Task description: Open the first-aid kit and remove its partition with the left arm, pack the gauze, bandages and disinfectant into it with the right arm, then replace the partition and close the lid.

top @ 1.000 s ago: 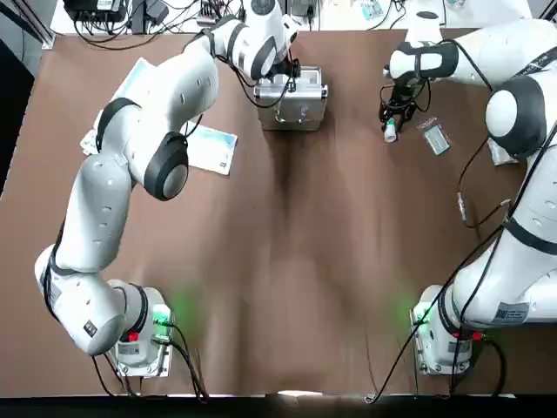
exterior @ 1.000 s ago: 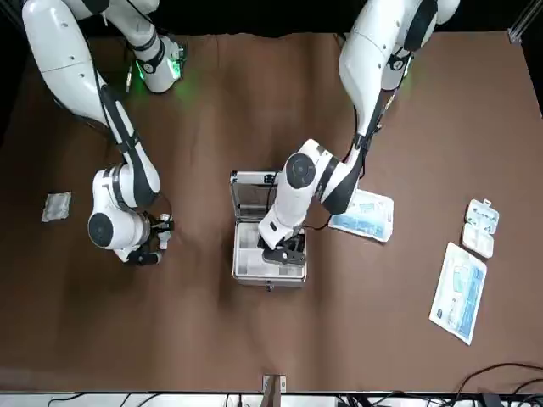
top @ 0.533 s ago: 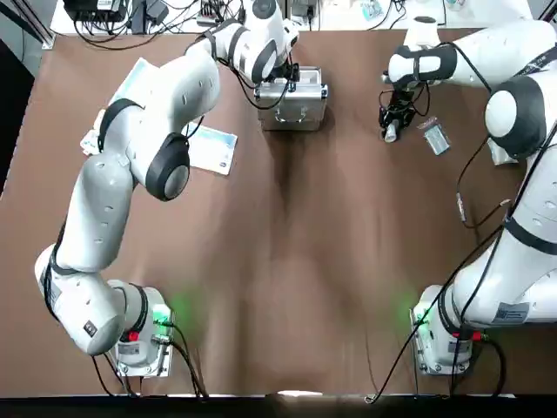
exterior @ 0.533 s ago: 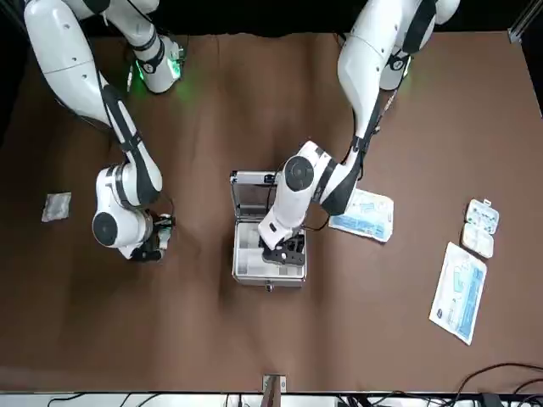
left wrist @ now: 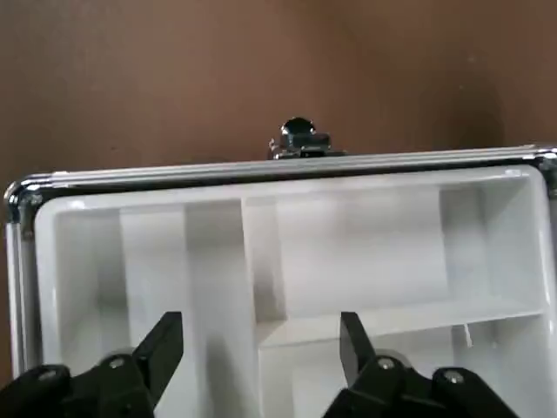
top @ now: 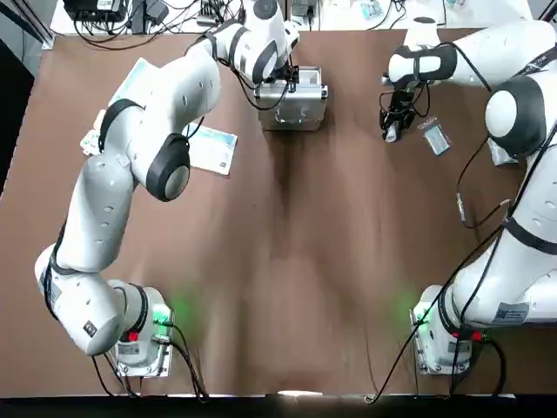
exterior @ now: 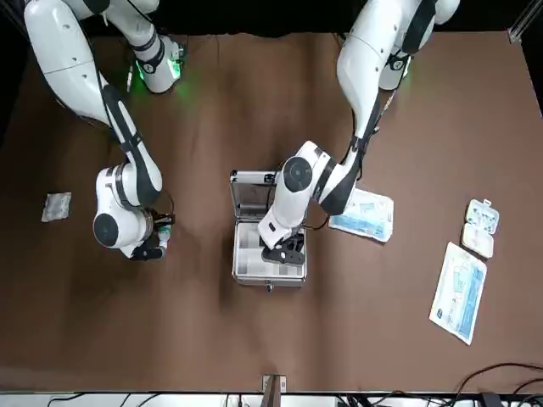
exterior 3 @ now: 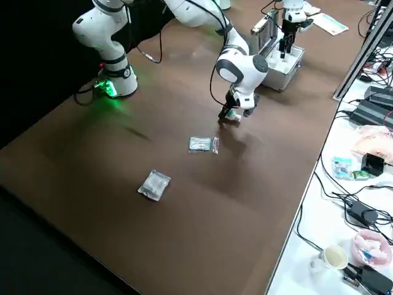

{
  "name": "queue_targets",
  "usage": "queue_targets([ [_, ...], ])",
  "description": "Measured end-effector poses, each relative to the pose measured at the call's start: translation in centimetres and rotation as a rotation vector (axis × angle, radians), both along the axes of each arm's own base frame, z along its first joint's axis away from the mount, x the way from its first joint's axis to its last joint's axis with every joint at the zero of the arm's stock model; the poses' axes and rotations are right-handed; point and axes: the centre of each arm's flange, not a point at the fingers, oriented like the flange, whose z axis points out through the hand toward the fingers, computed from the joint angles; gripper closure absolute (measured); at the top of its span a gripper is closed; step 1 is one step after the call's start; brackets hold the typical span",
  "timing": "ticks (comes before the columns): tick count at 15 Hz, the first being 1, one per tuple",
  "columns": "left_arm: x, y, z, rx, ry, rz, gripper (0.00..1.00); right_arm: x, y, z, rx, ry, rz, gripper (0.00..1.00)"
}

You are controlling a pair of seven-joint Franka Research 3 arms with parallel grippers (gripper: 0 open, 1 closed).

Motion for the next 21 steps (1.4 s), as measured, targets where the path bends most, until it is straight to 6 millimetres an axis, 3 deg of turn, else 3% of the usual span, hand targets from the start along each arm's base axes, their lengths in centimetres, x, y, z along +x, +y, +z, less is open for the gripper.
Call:
queue_targets([
  [17, -0.99, -0.48, -0.47, 0.037, 0.064, -0.030, 0.25, 0.34, 0.43, 0.00, 0.005, -0.014, 0.007, 0.47],
  [21, -0.99, -0.47, -0.52, 0.038, 0.064, -0.031, 0.40, 0.45, 0.45, 0.06, 0.005, -0.017, 0.008, 0.52],
])
